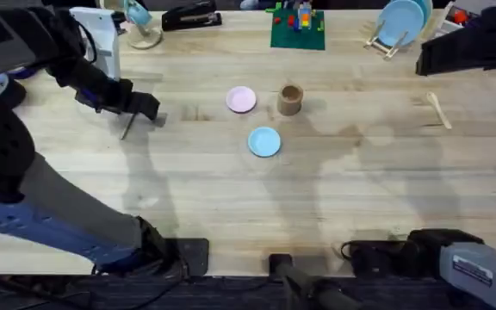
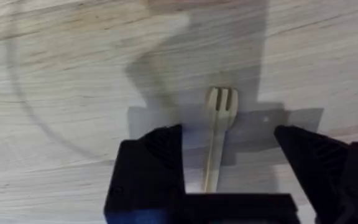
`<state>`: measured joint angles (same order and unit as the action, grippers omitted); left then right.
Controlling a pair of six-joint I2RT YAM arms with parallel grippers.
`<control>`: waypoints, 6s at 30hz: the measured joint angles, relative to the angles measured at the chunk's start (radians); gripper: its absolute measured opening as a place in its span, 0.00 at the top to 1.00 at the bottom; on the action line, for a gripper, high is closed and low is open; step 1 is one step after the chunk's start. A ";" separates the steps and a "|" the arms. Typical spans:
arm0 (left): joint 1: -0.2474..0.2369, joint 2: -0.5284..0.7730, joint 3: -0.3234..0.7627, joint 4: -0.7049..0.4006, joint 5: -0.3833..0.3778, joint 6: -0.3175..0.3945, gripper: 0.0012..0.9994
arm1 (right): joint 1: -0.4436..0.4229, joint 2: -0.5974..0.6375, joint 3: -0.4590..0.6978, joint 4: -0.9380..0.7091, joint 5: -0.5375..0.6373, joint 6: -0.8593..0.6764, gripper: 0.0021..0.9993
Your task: Pick up a utensil and set it on the pink plate, then put the other utensil in the container.
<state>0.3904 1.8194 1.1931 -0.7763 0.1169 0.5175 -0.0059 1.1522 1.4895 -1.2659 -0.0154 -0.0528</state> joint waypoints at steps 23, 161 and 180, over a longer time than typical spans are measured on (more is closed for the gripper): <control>-0.006 0.000 0.002 -0.024 0.031 -0.023 0.91 | 0.000 0.000 0.000 0.000 0.000 0.000 0.00; -0.697 0.267 0.526 -0.248 0.071 -0.272 0.96 | 0.000 0.000 0.000 -0.018 0.000 0.000 0.00; -0.697 0.270 0.526 -0.267 0.074 -0.272 0.96 | 0.000 0.000 0.000 -0.018 0.000 0.000 0.00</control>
<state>-0.3061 2.0892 1.7195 -1.0431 0.1913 0.2459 -0.0059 1.1522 1.4895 -1.2839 -0.0154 -0.0528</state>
